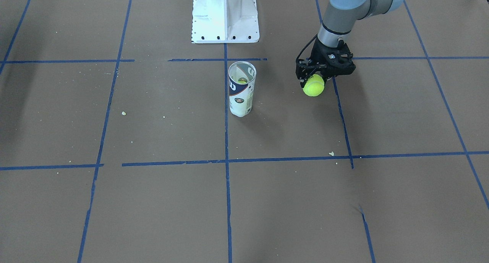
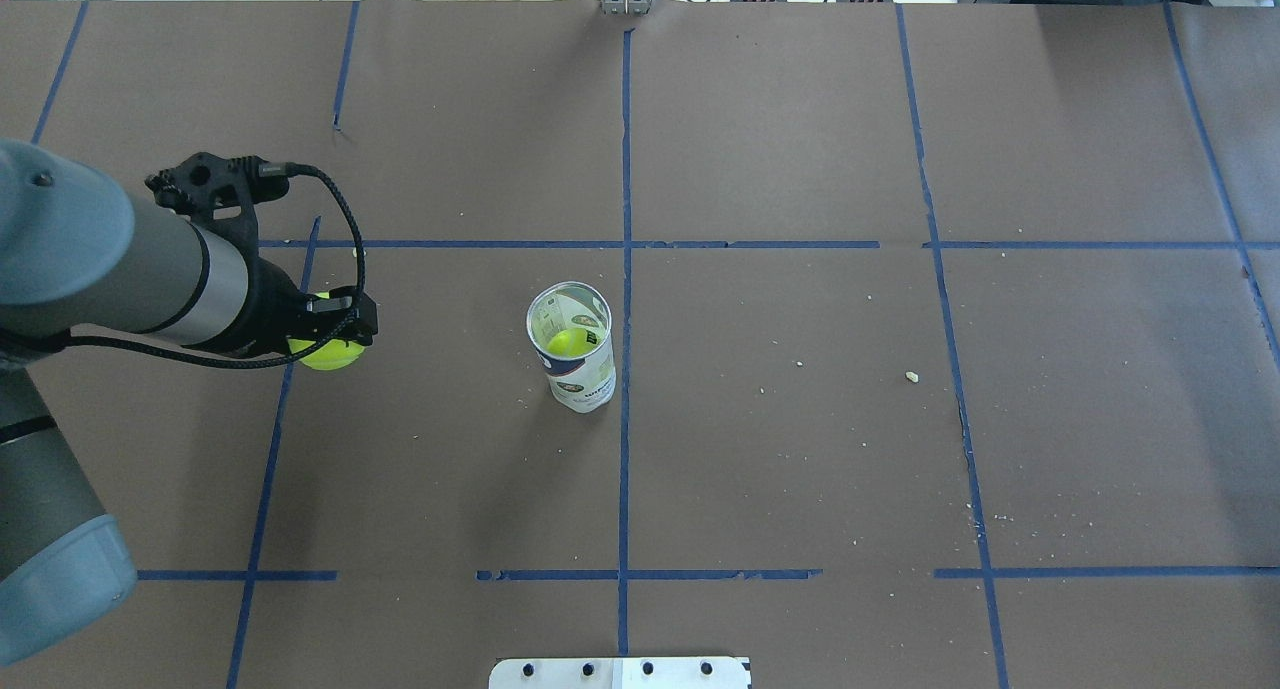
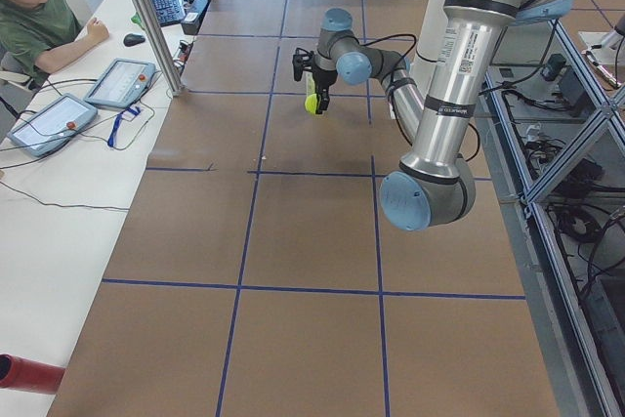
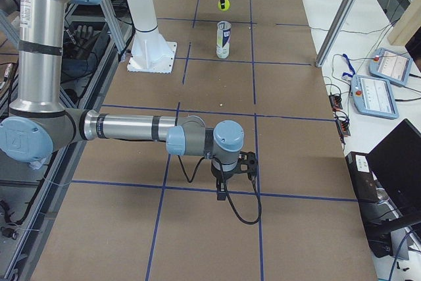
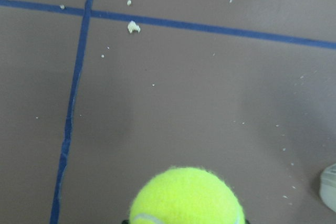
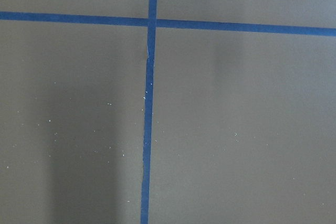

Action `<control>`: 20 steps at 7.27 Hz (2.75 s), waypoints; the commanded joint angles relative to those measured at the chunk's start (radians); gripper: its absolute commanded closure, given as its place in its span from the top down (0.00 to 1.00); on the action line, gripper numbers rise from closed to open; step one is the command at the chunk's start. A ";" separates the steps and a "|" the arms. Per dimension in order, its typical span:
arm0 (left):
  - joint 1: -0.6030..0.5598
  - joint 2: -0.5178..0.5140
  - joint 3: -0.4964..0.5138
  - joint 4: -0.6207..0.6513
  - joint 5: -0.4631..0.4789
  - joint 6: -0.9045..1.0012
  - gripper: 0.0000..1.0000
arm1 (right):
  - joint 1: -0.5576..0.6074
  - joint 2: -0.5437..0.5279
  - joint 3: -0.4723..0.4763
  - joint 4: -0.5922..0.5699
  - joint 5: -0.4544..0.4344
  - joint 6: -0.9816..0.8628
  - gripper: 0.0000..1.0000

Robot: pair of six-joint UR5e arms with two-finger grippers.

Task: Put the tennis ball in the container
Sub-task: 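Lift the ball and carry it above the clear plastic tube, then lower the ball into the tube opening and open the left gripper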

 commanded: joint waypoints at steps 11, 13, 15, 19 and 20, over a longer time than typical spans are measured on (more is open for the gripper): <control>0.043 -0.562 0.354 0.275 -0.130 -0.137 0.20 | 0.000 0.000 0.000 0.000 -0.001 0.000 1.00; 0.046 -0.556 0.357 0.239 -0.130 -0.134 0.48 | 0.000 0.000 0.000 0.000 -0.001 0.000 1.00; 0.044 -0.552 0.348 0.239 -0.129 -0.130 0.92 | 0.000 0.000 0.000 0.000 -0.001 0.000 1.00; 0.041 -0.525 0.313 0.239 -0.121 -0.096 1.00 | 0.000 0.001 0.000 0.000 -0.001 0.000 1.00; 0.035 -0.461 0.249 0.241 -0.123 0.000 1.00 | 0.000 0.000 0.000 0.000 -0.001 0.000 1.00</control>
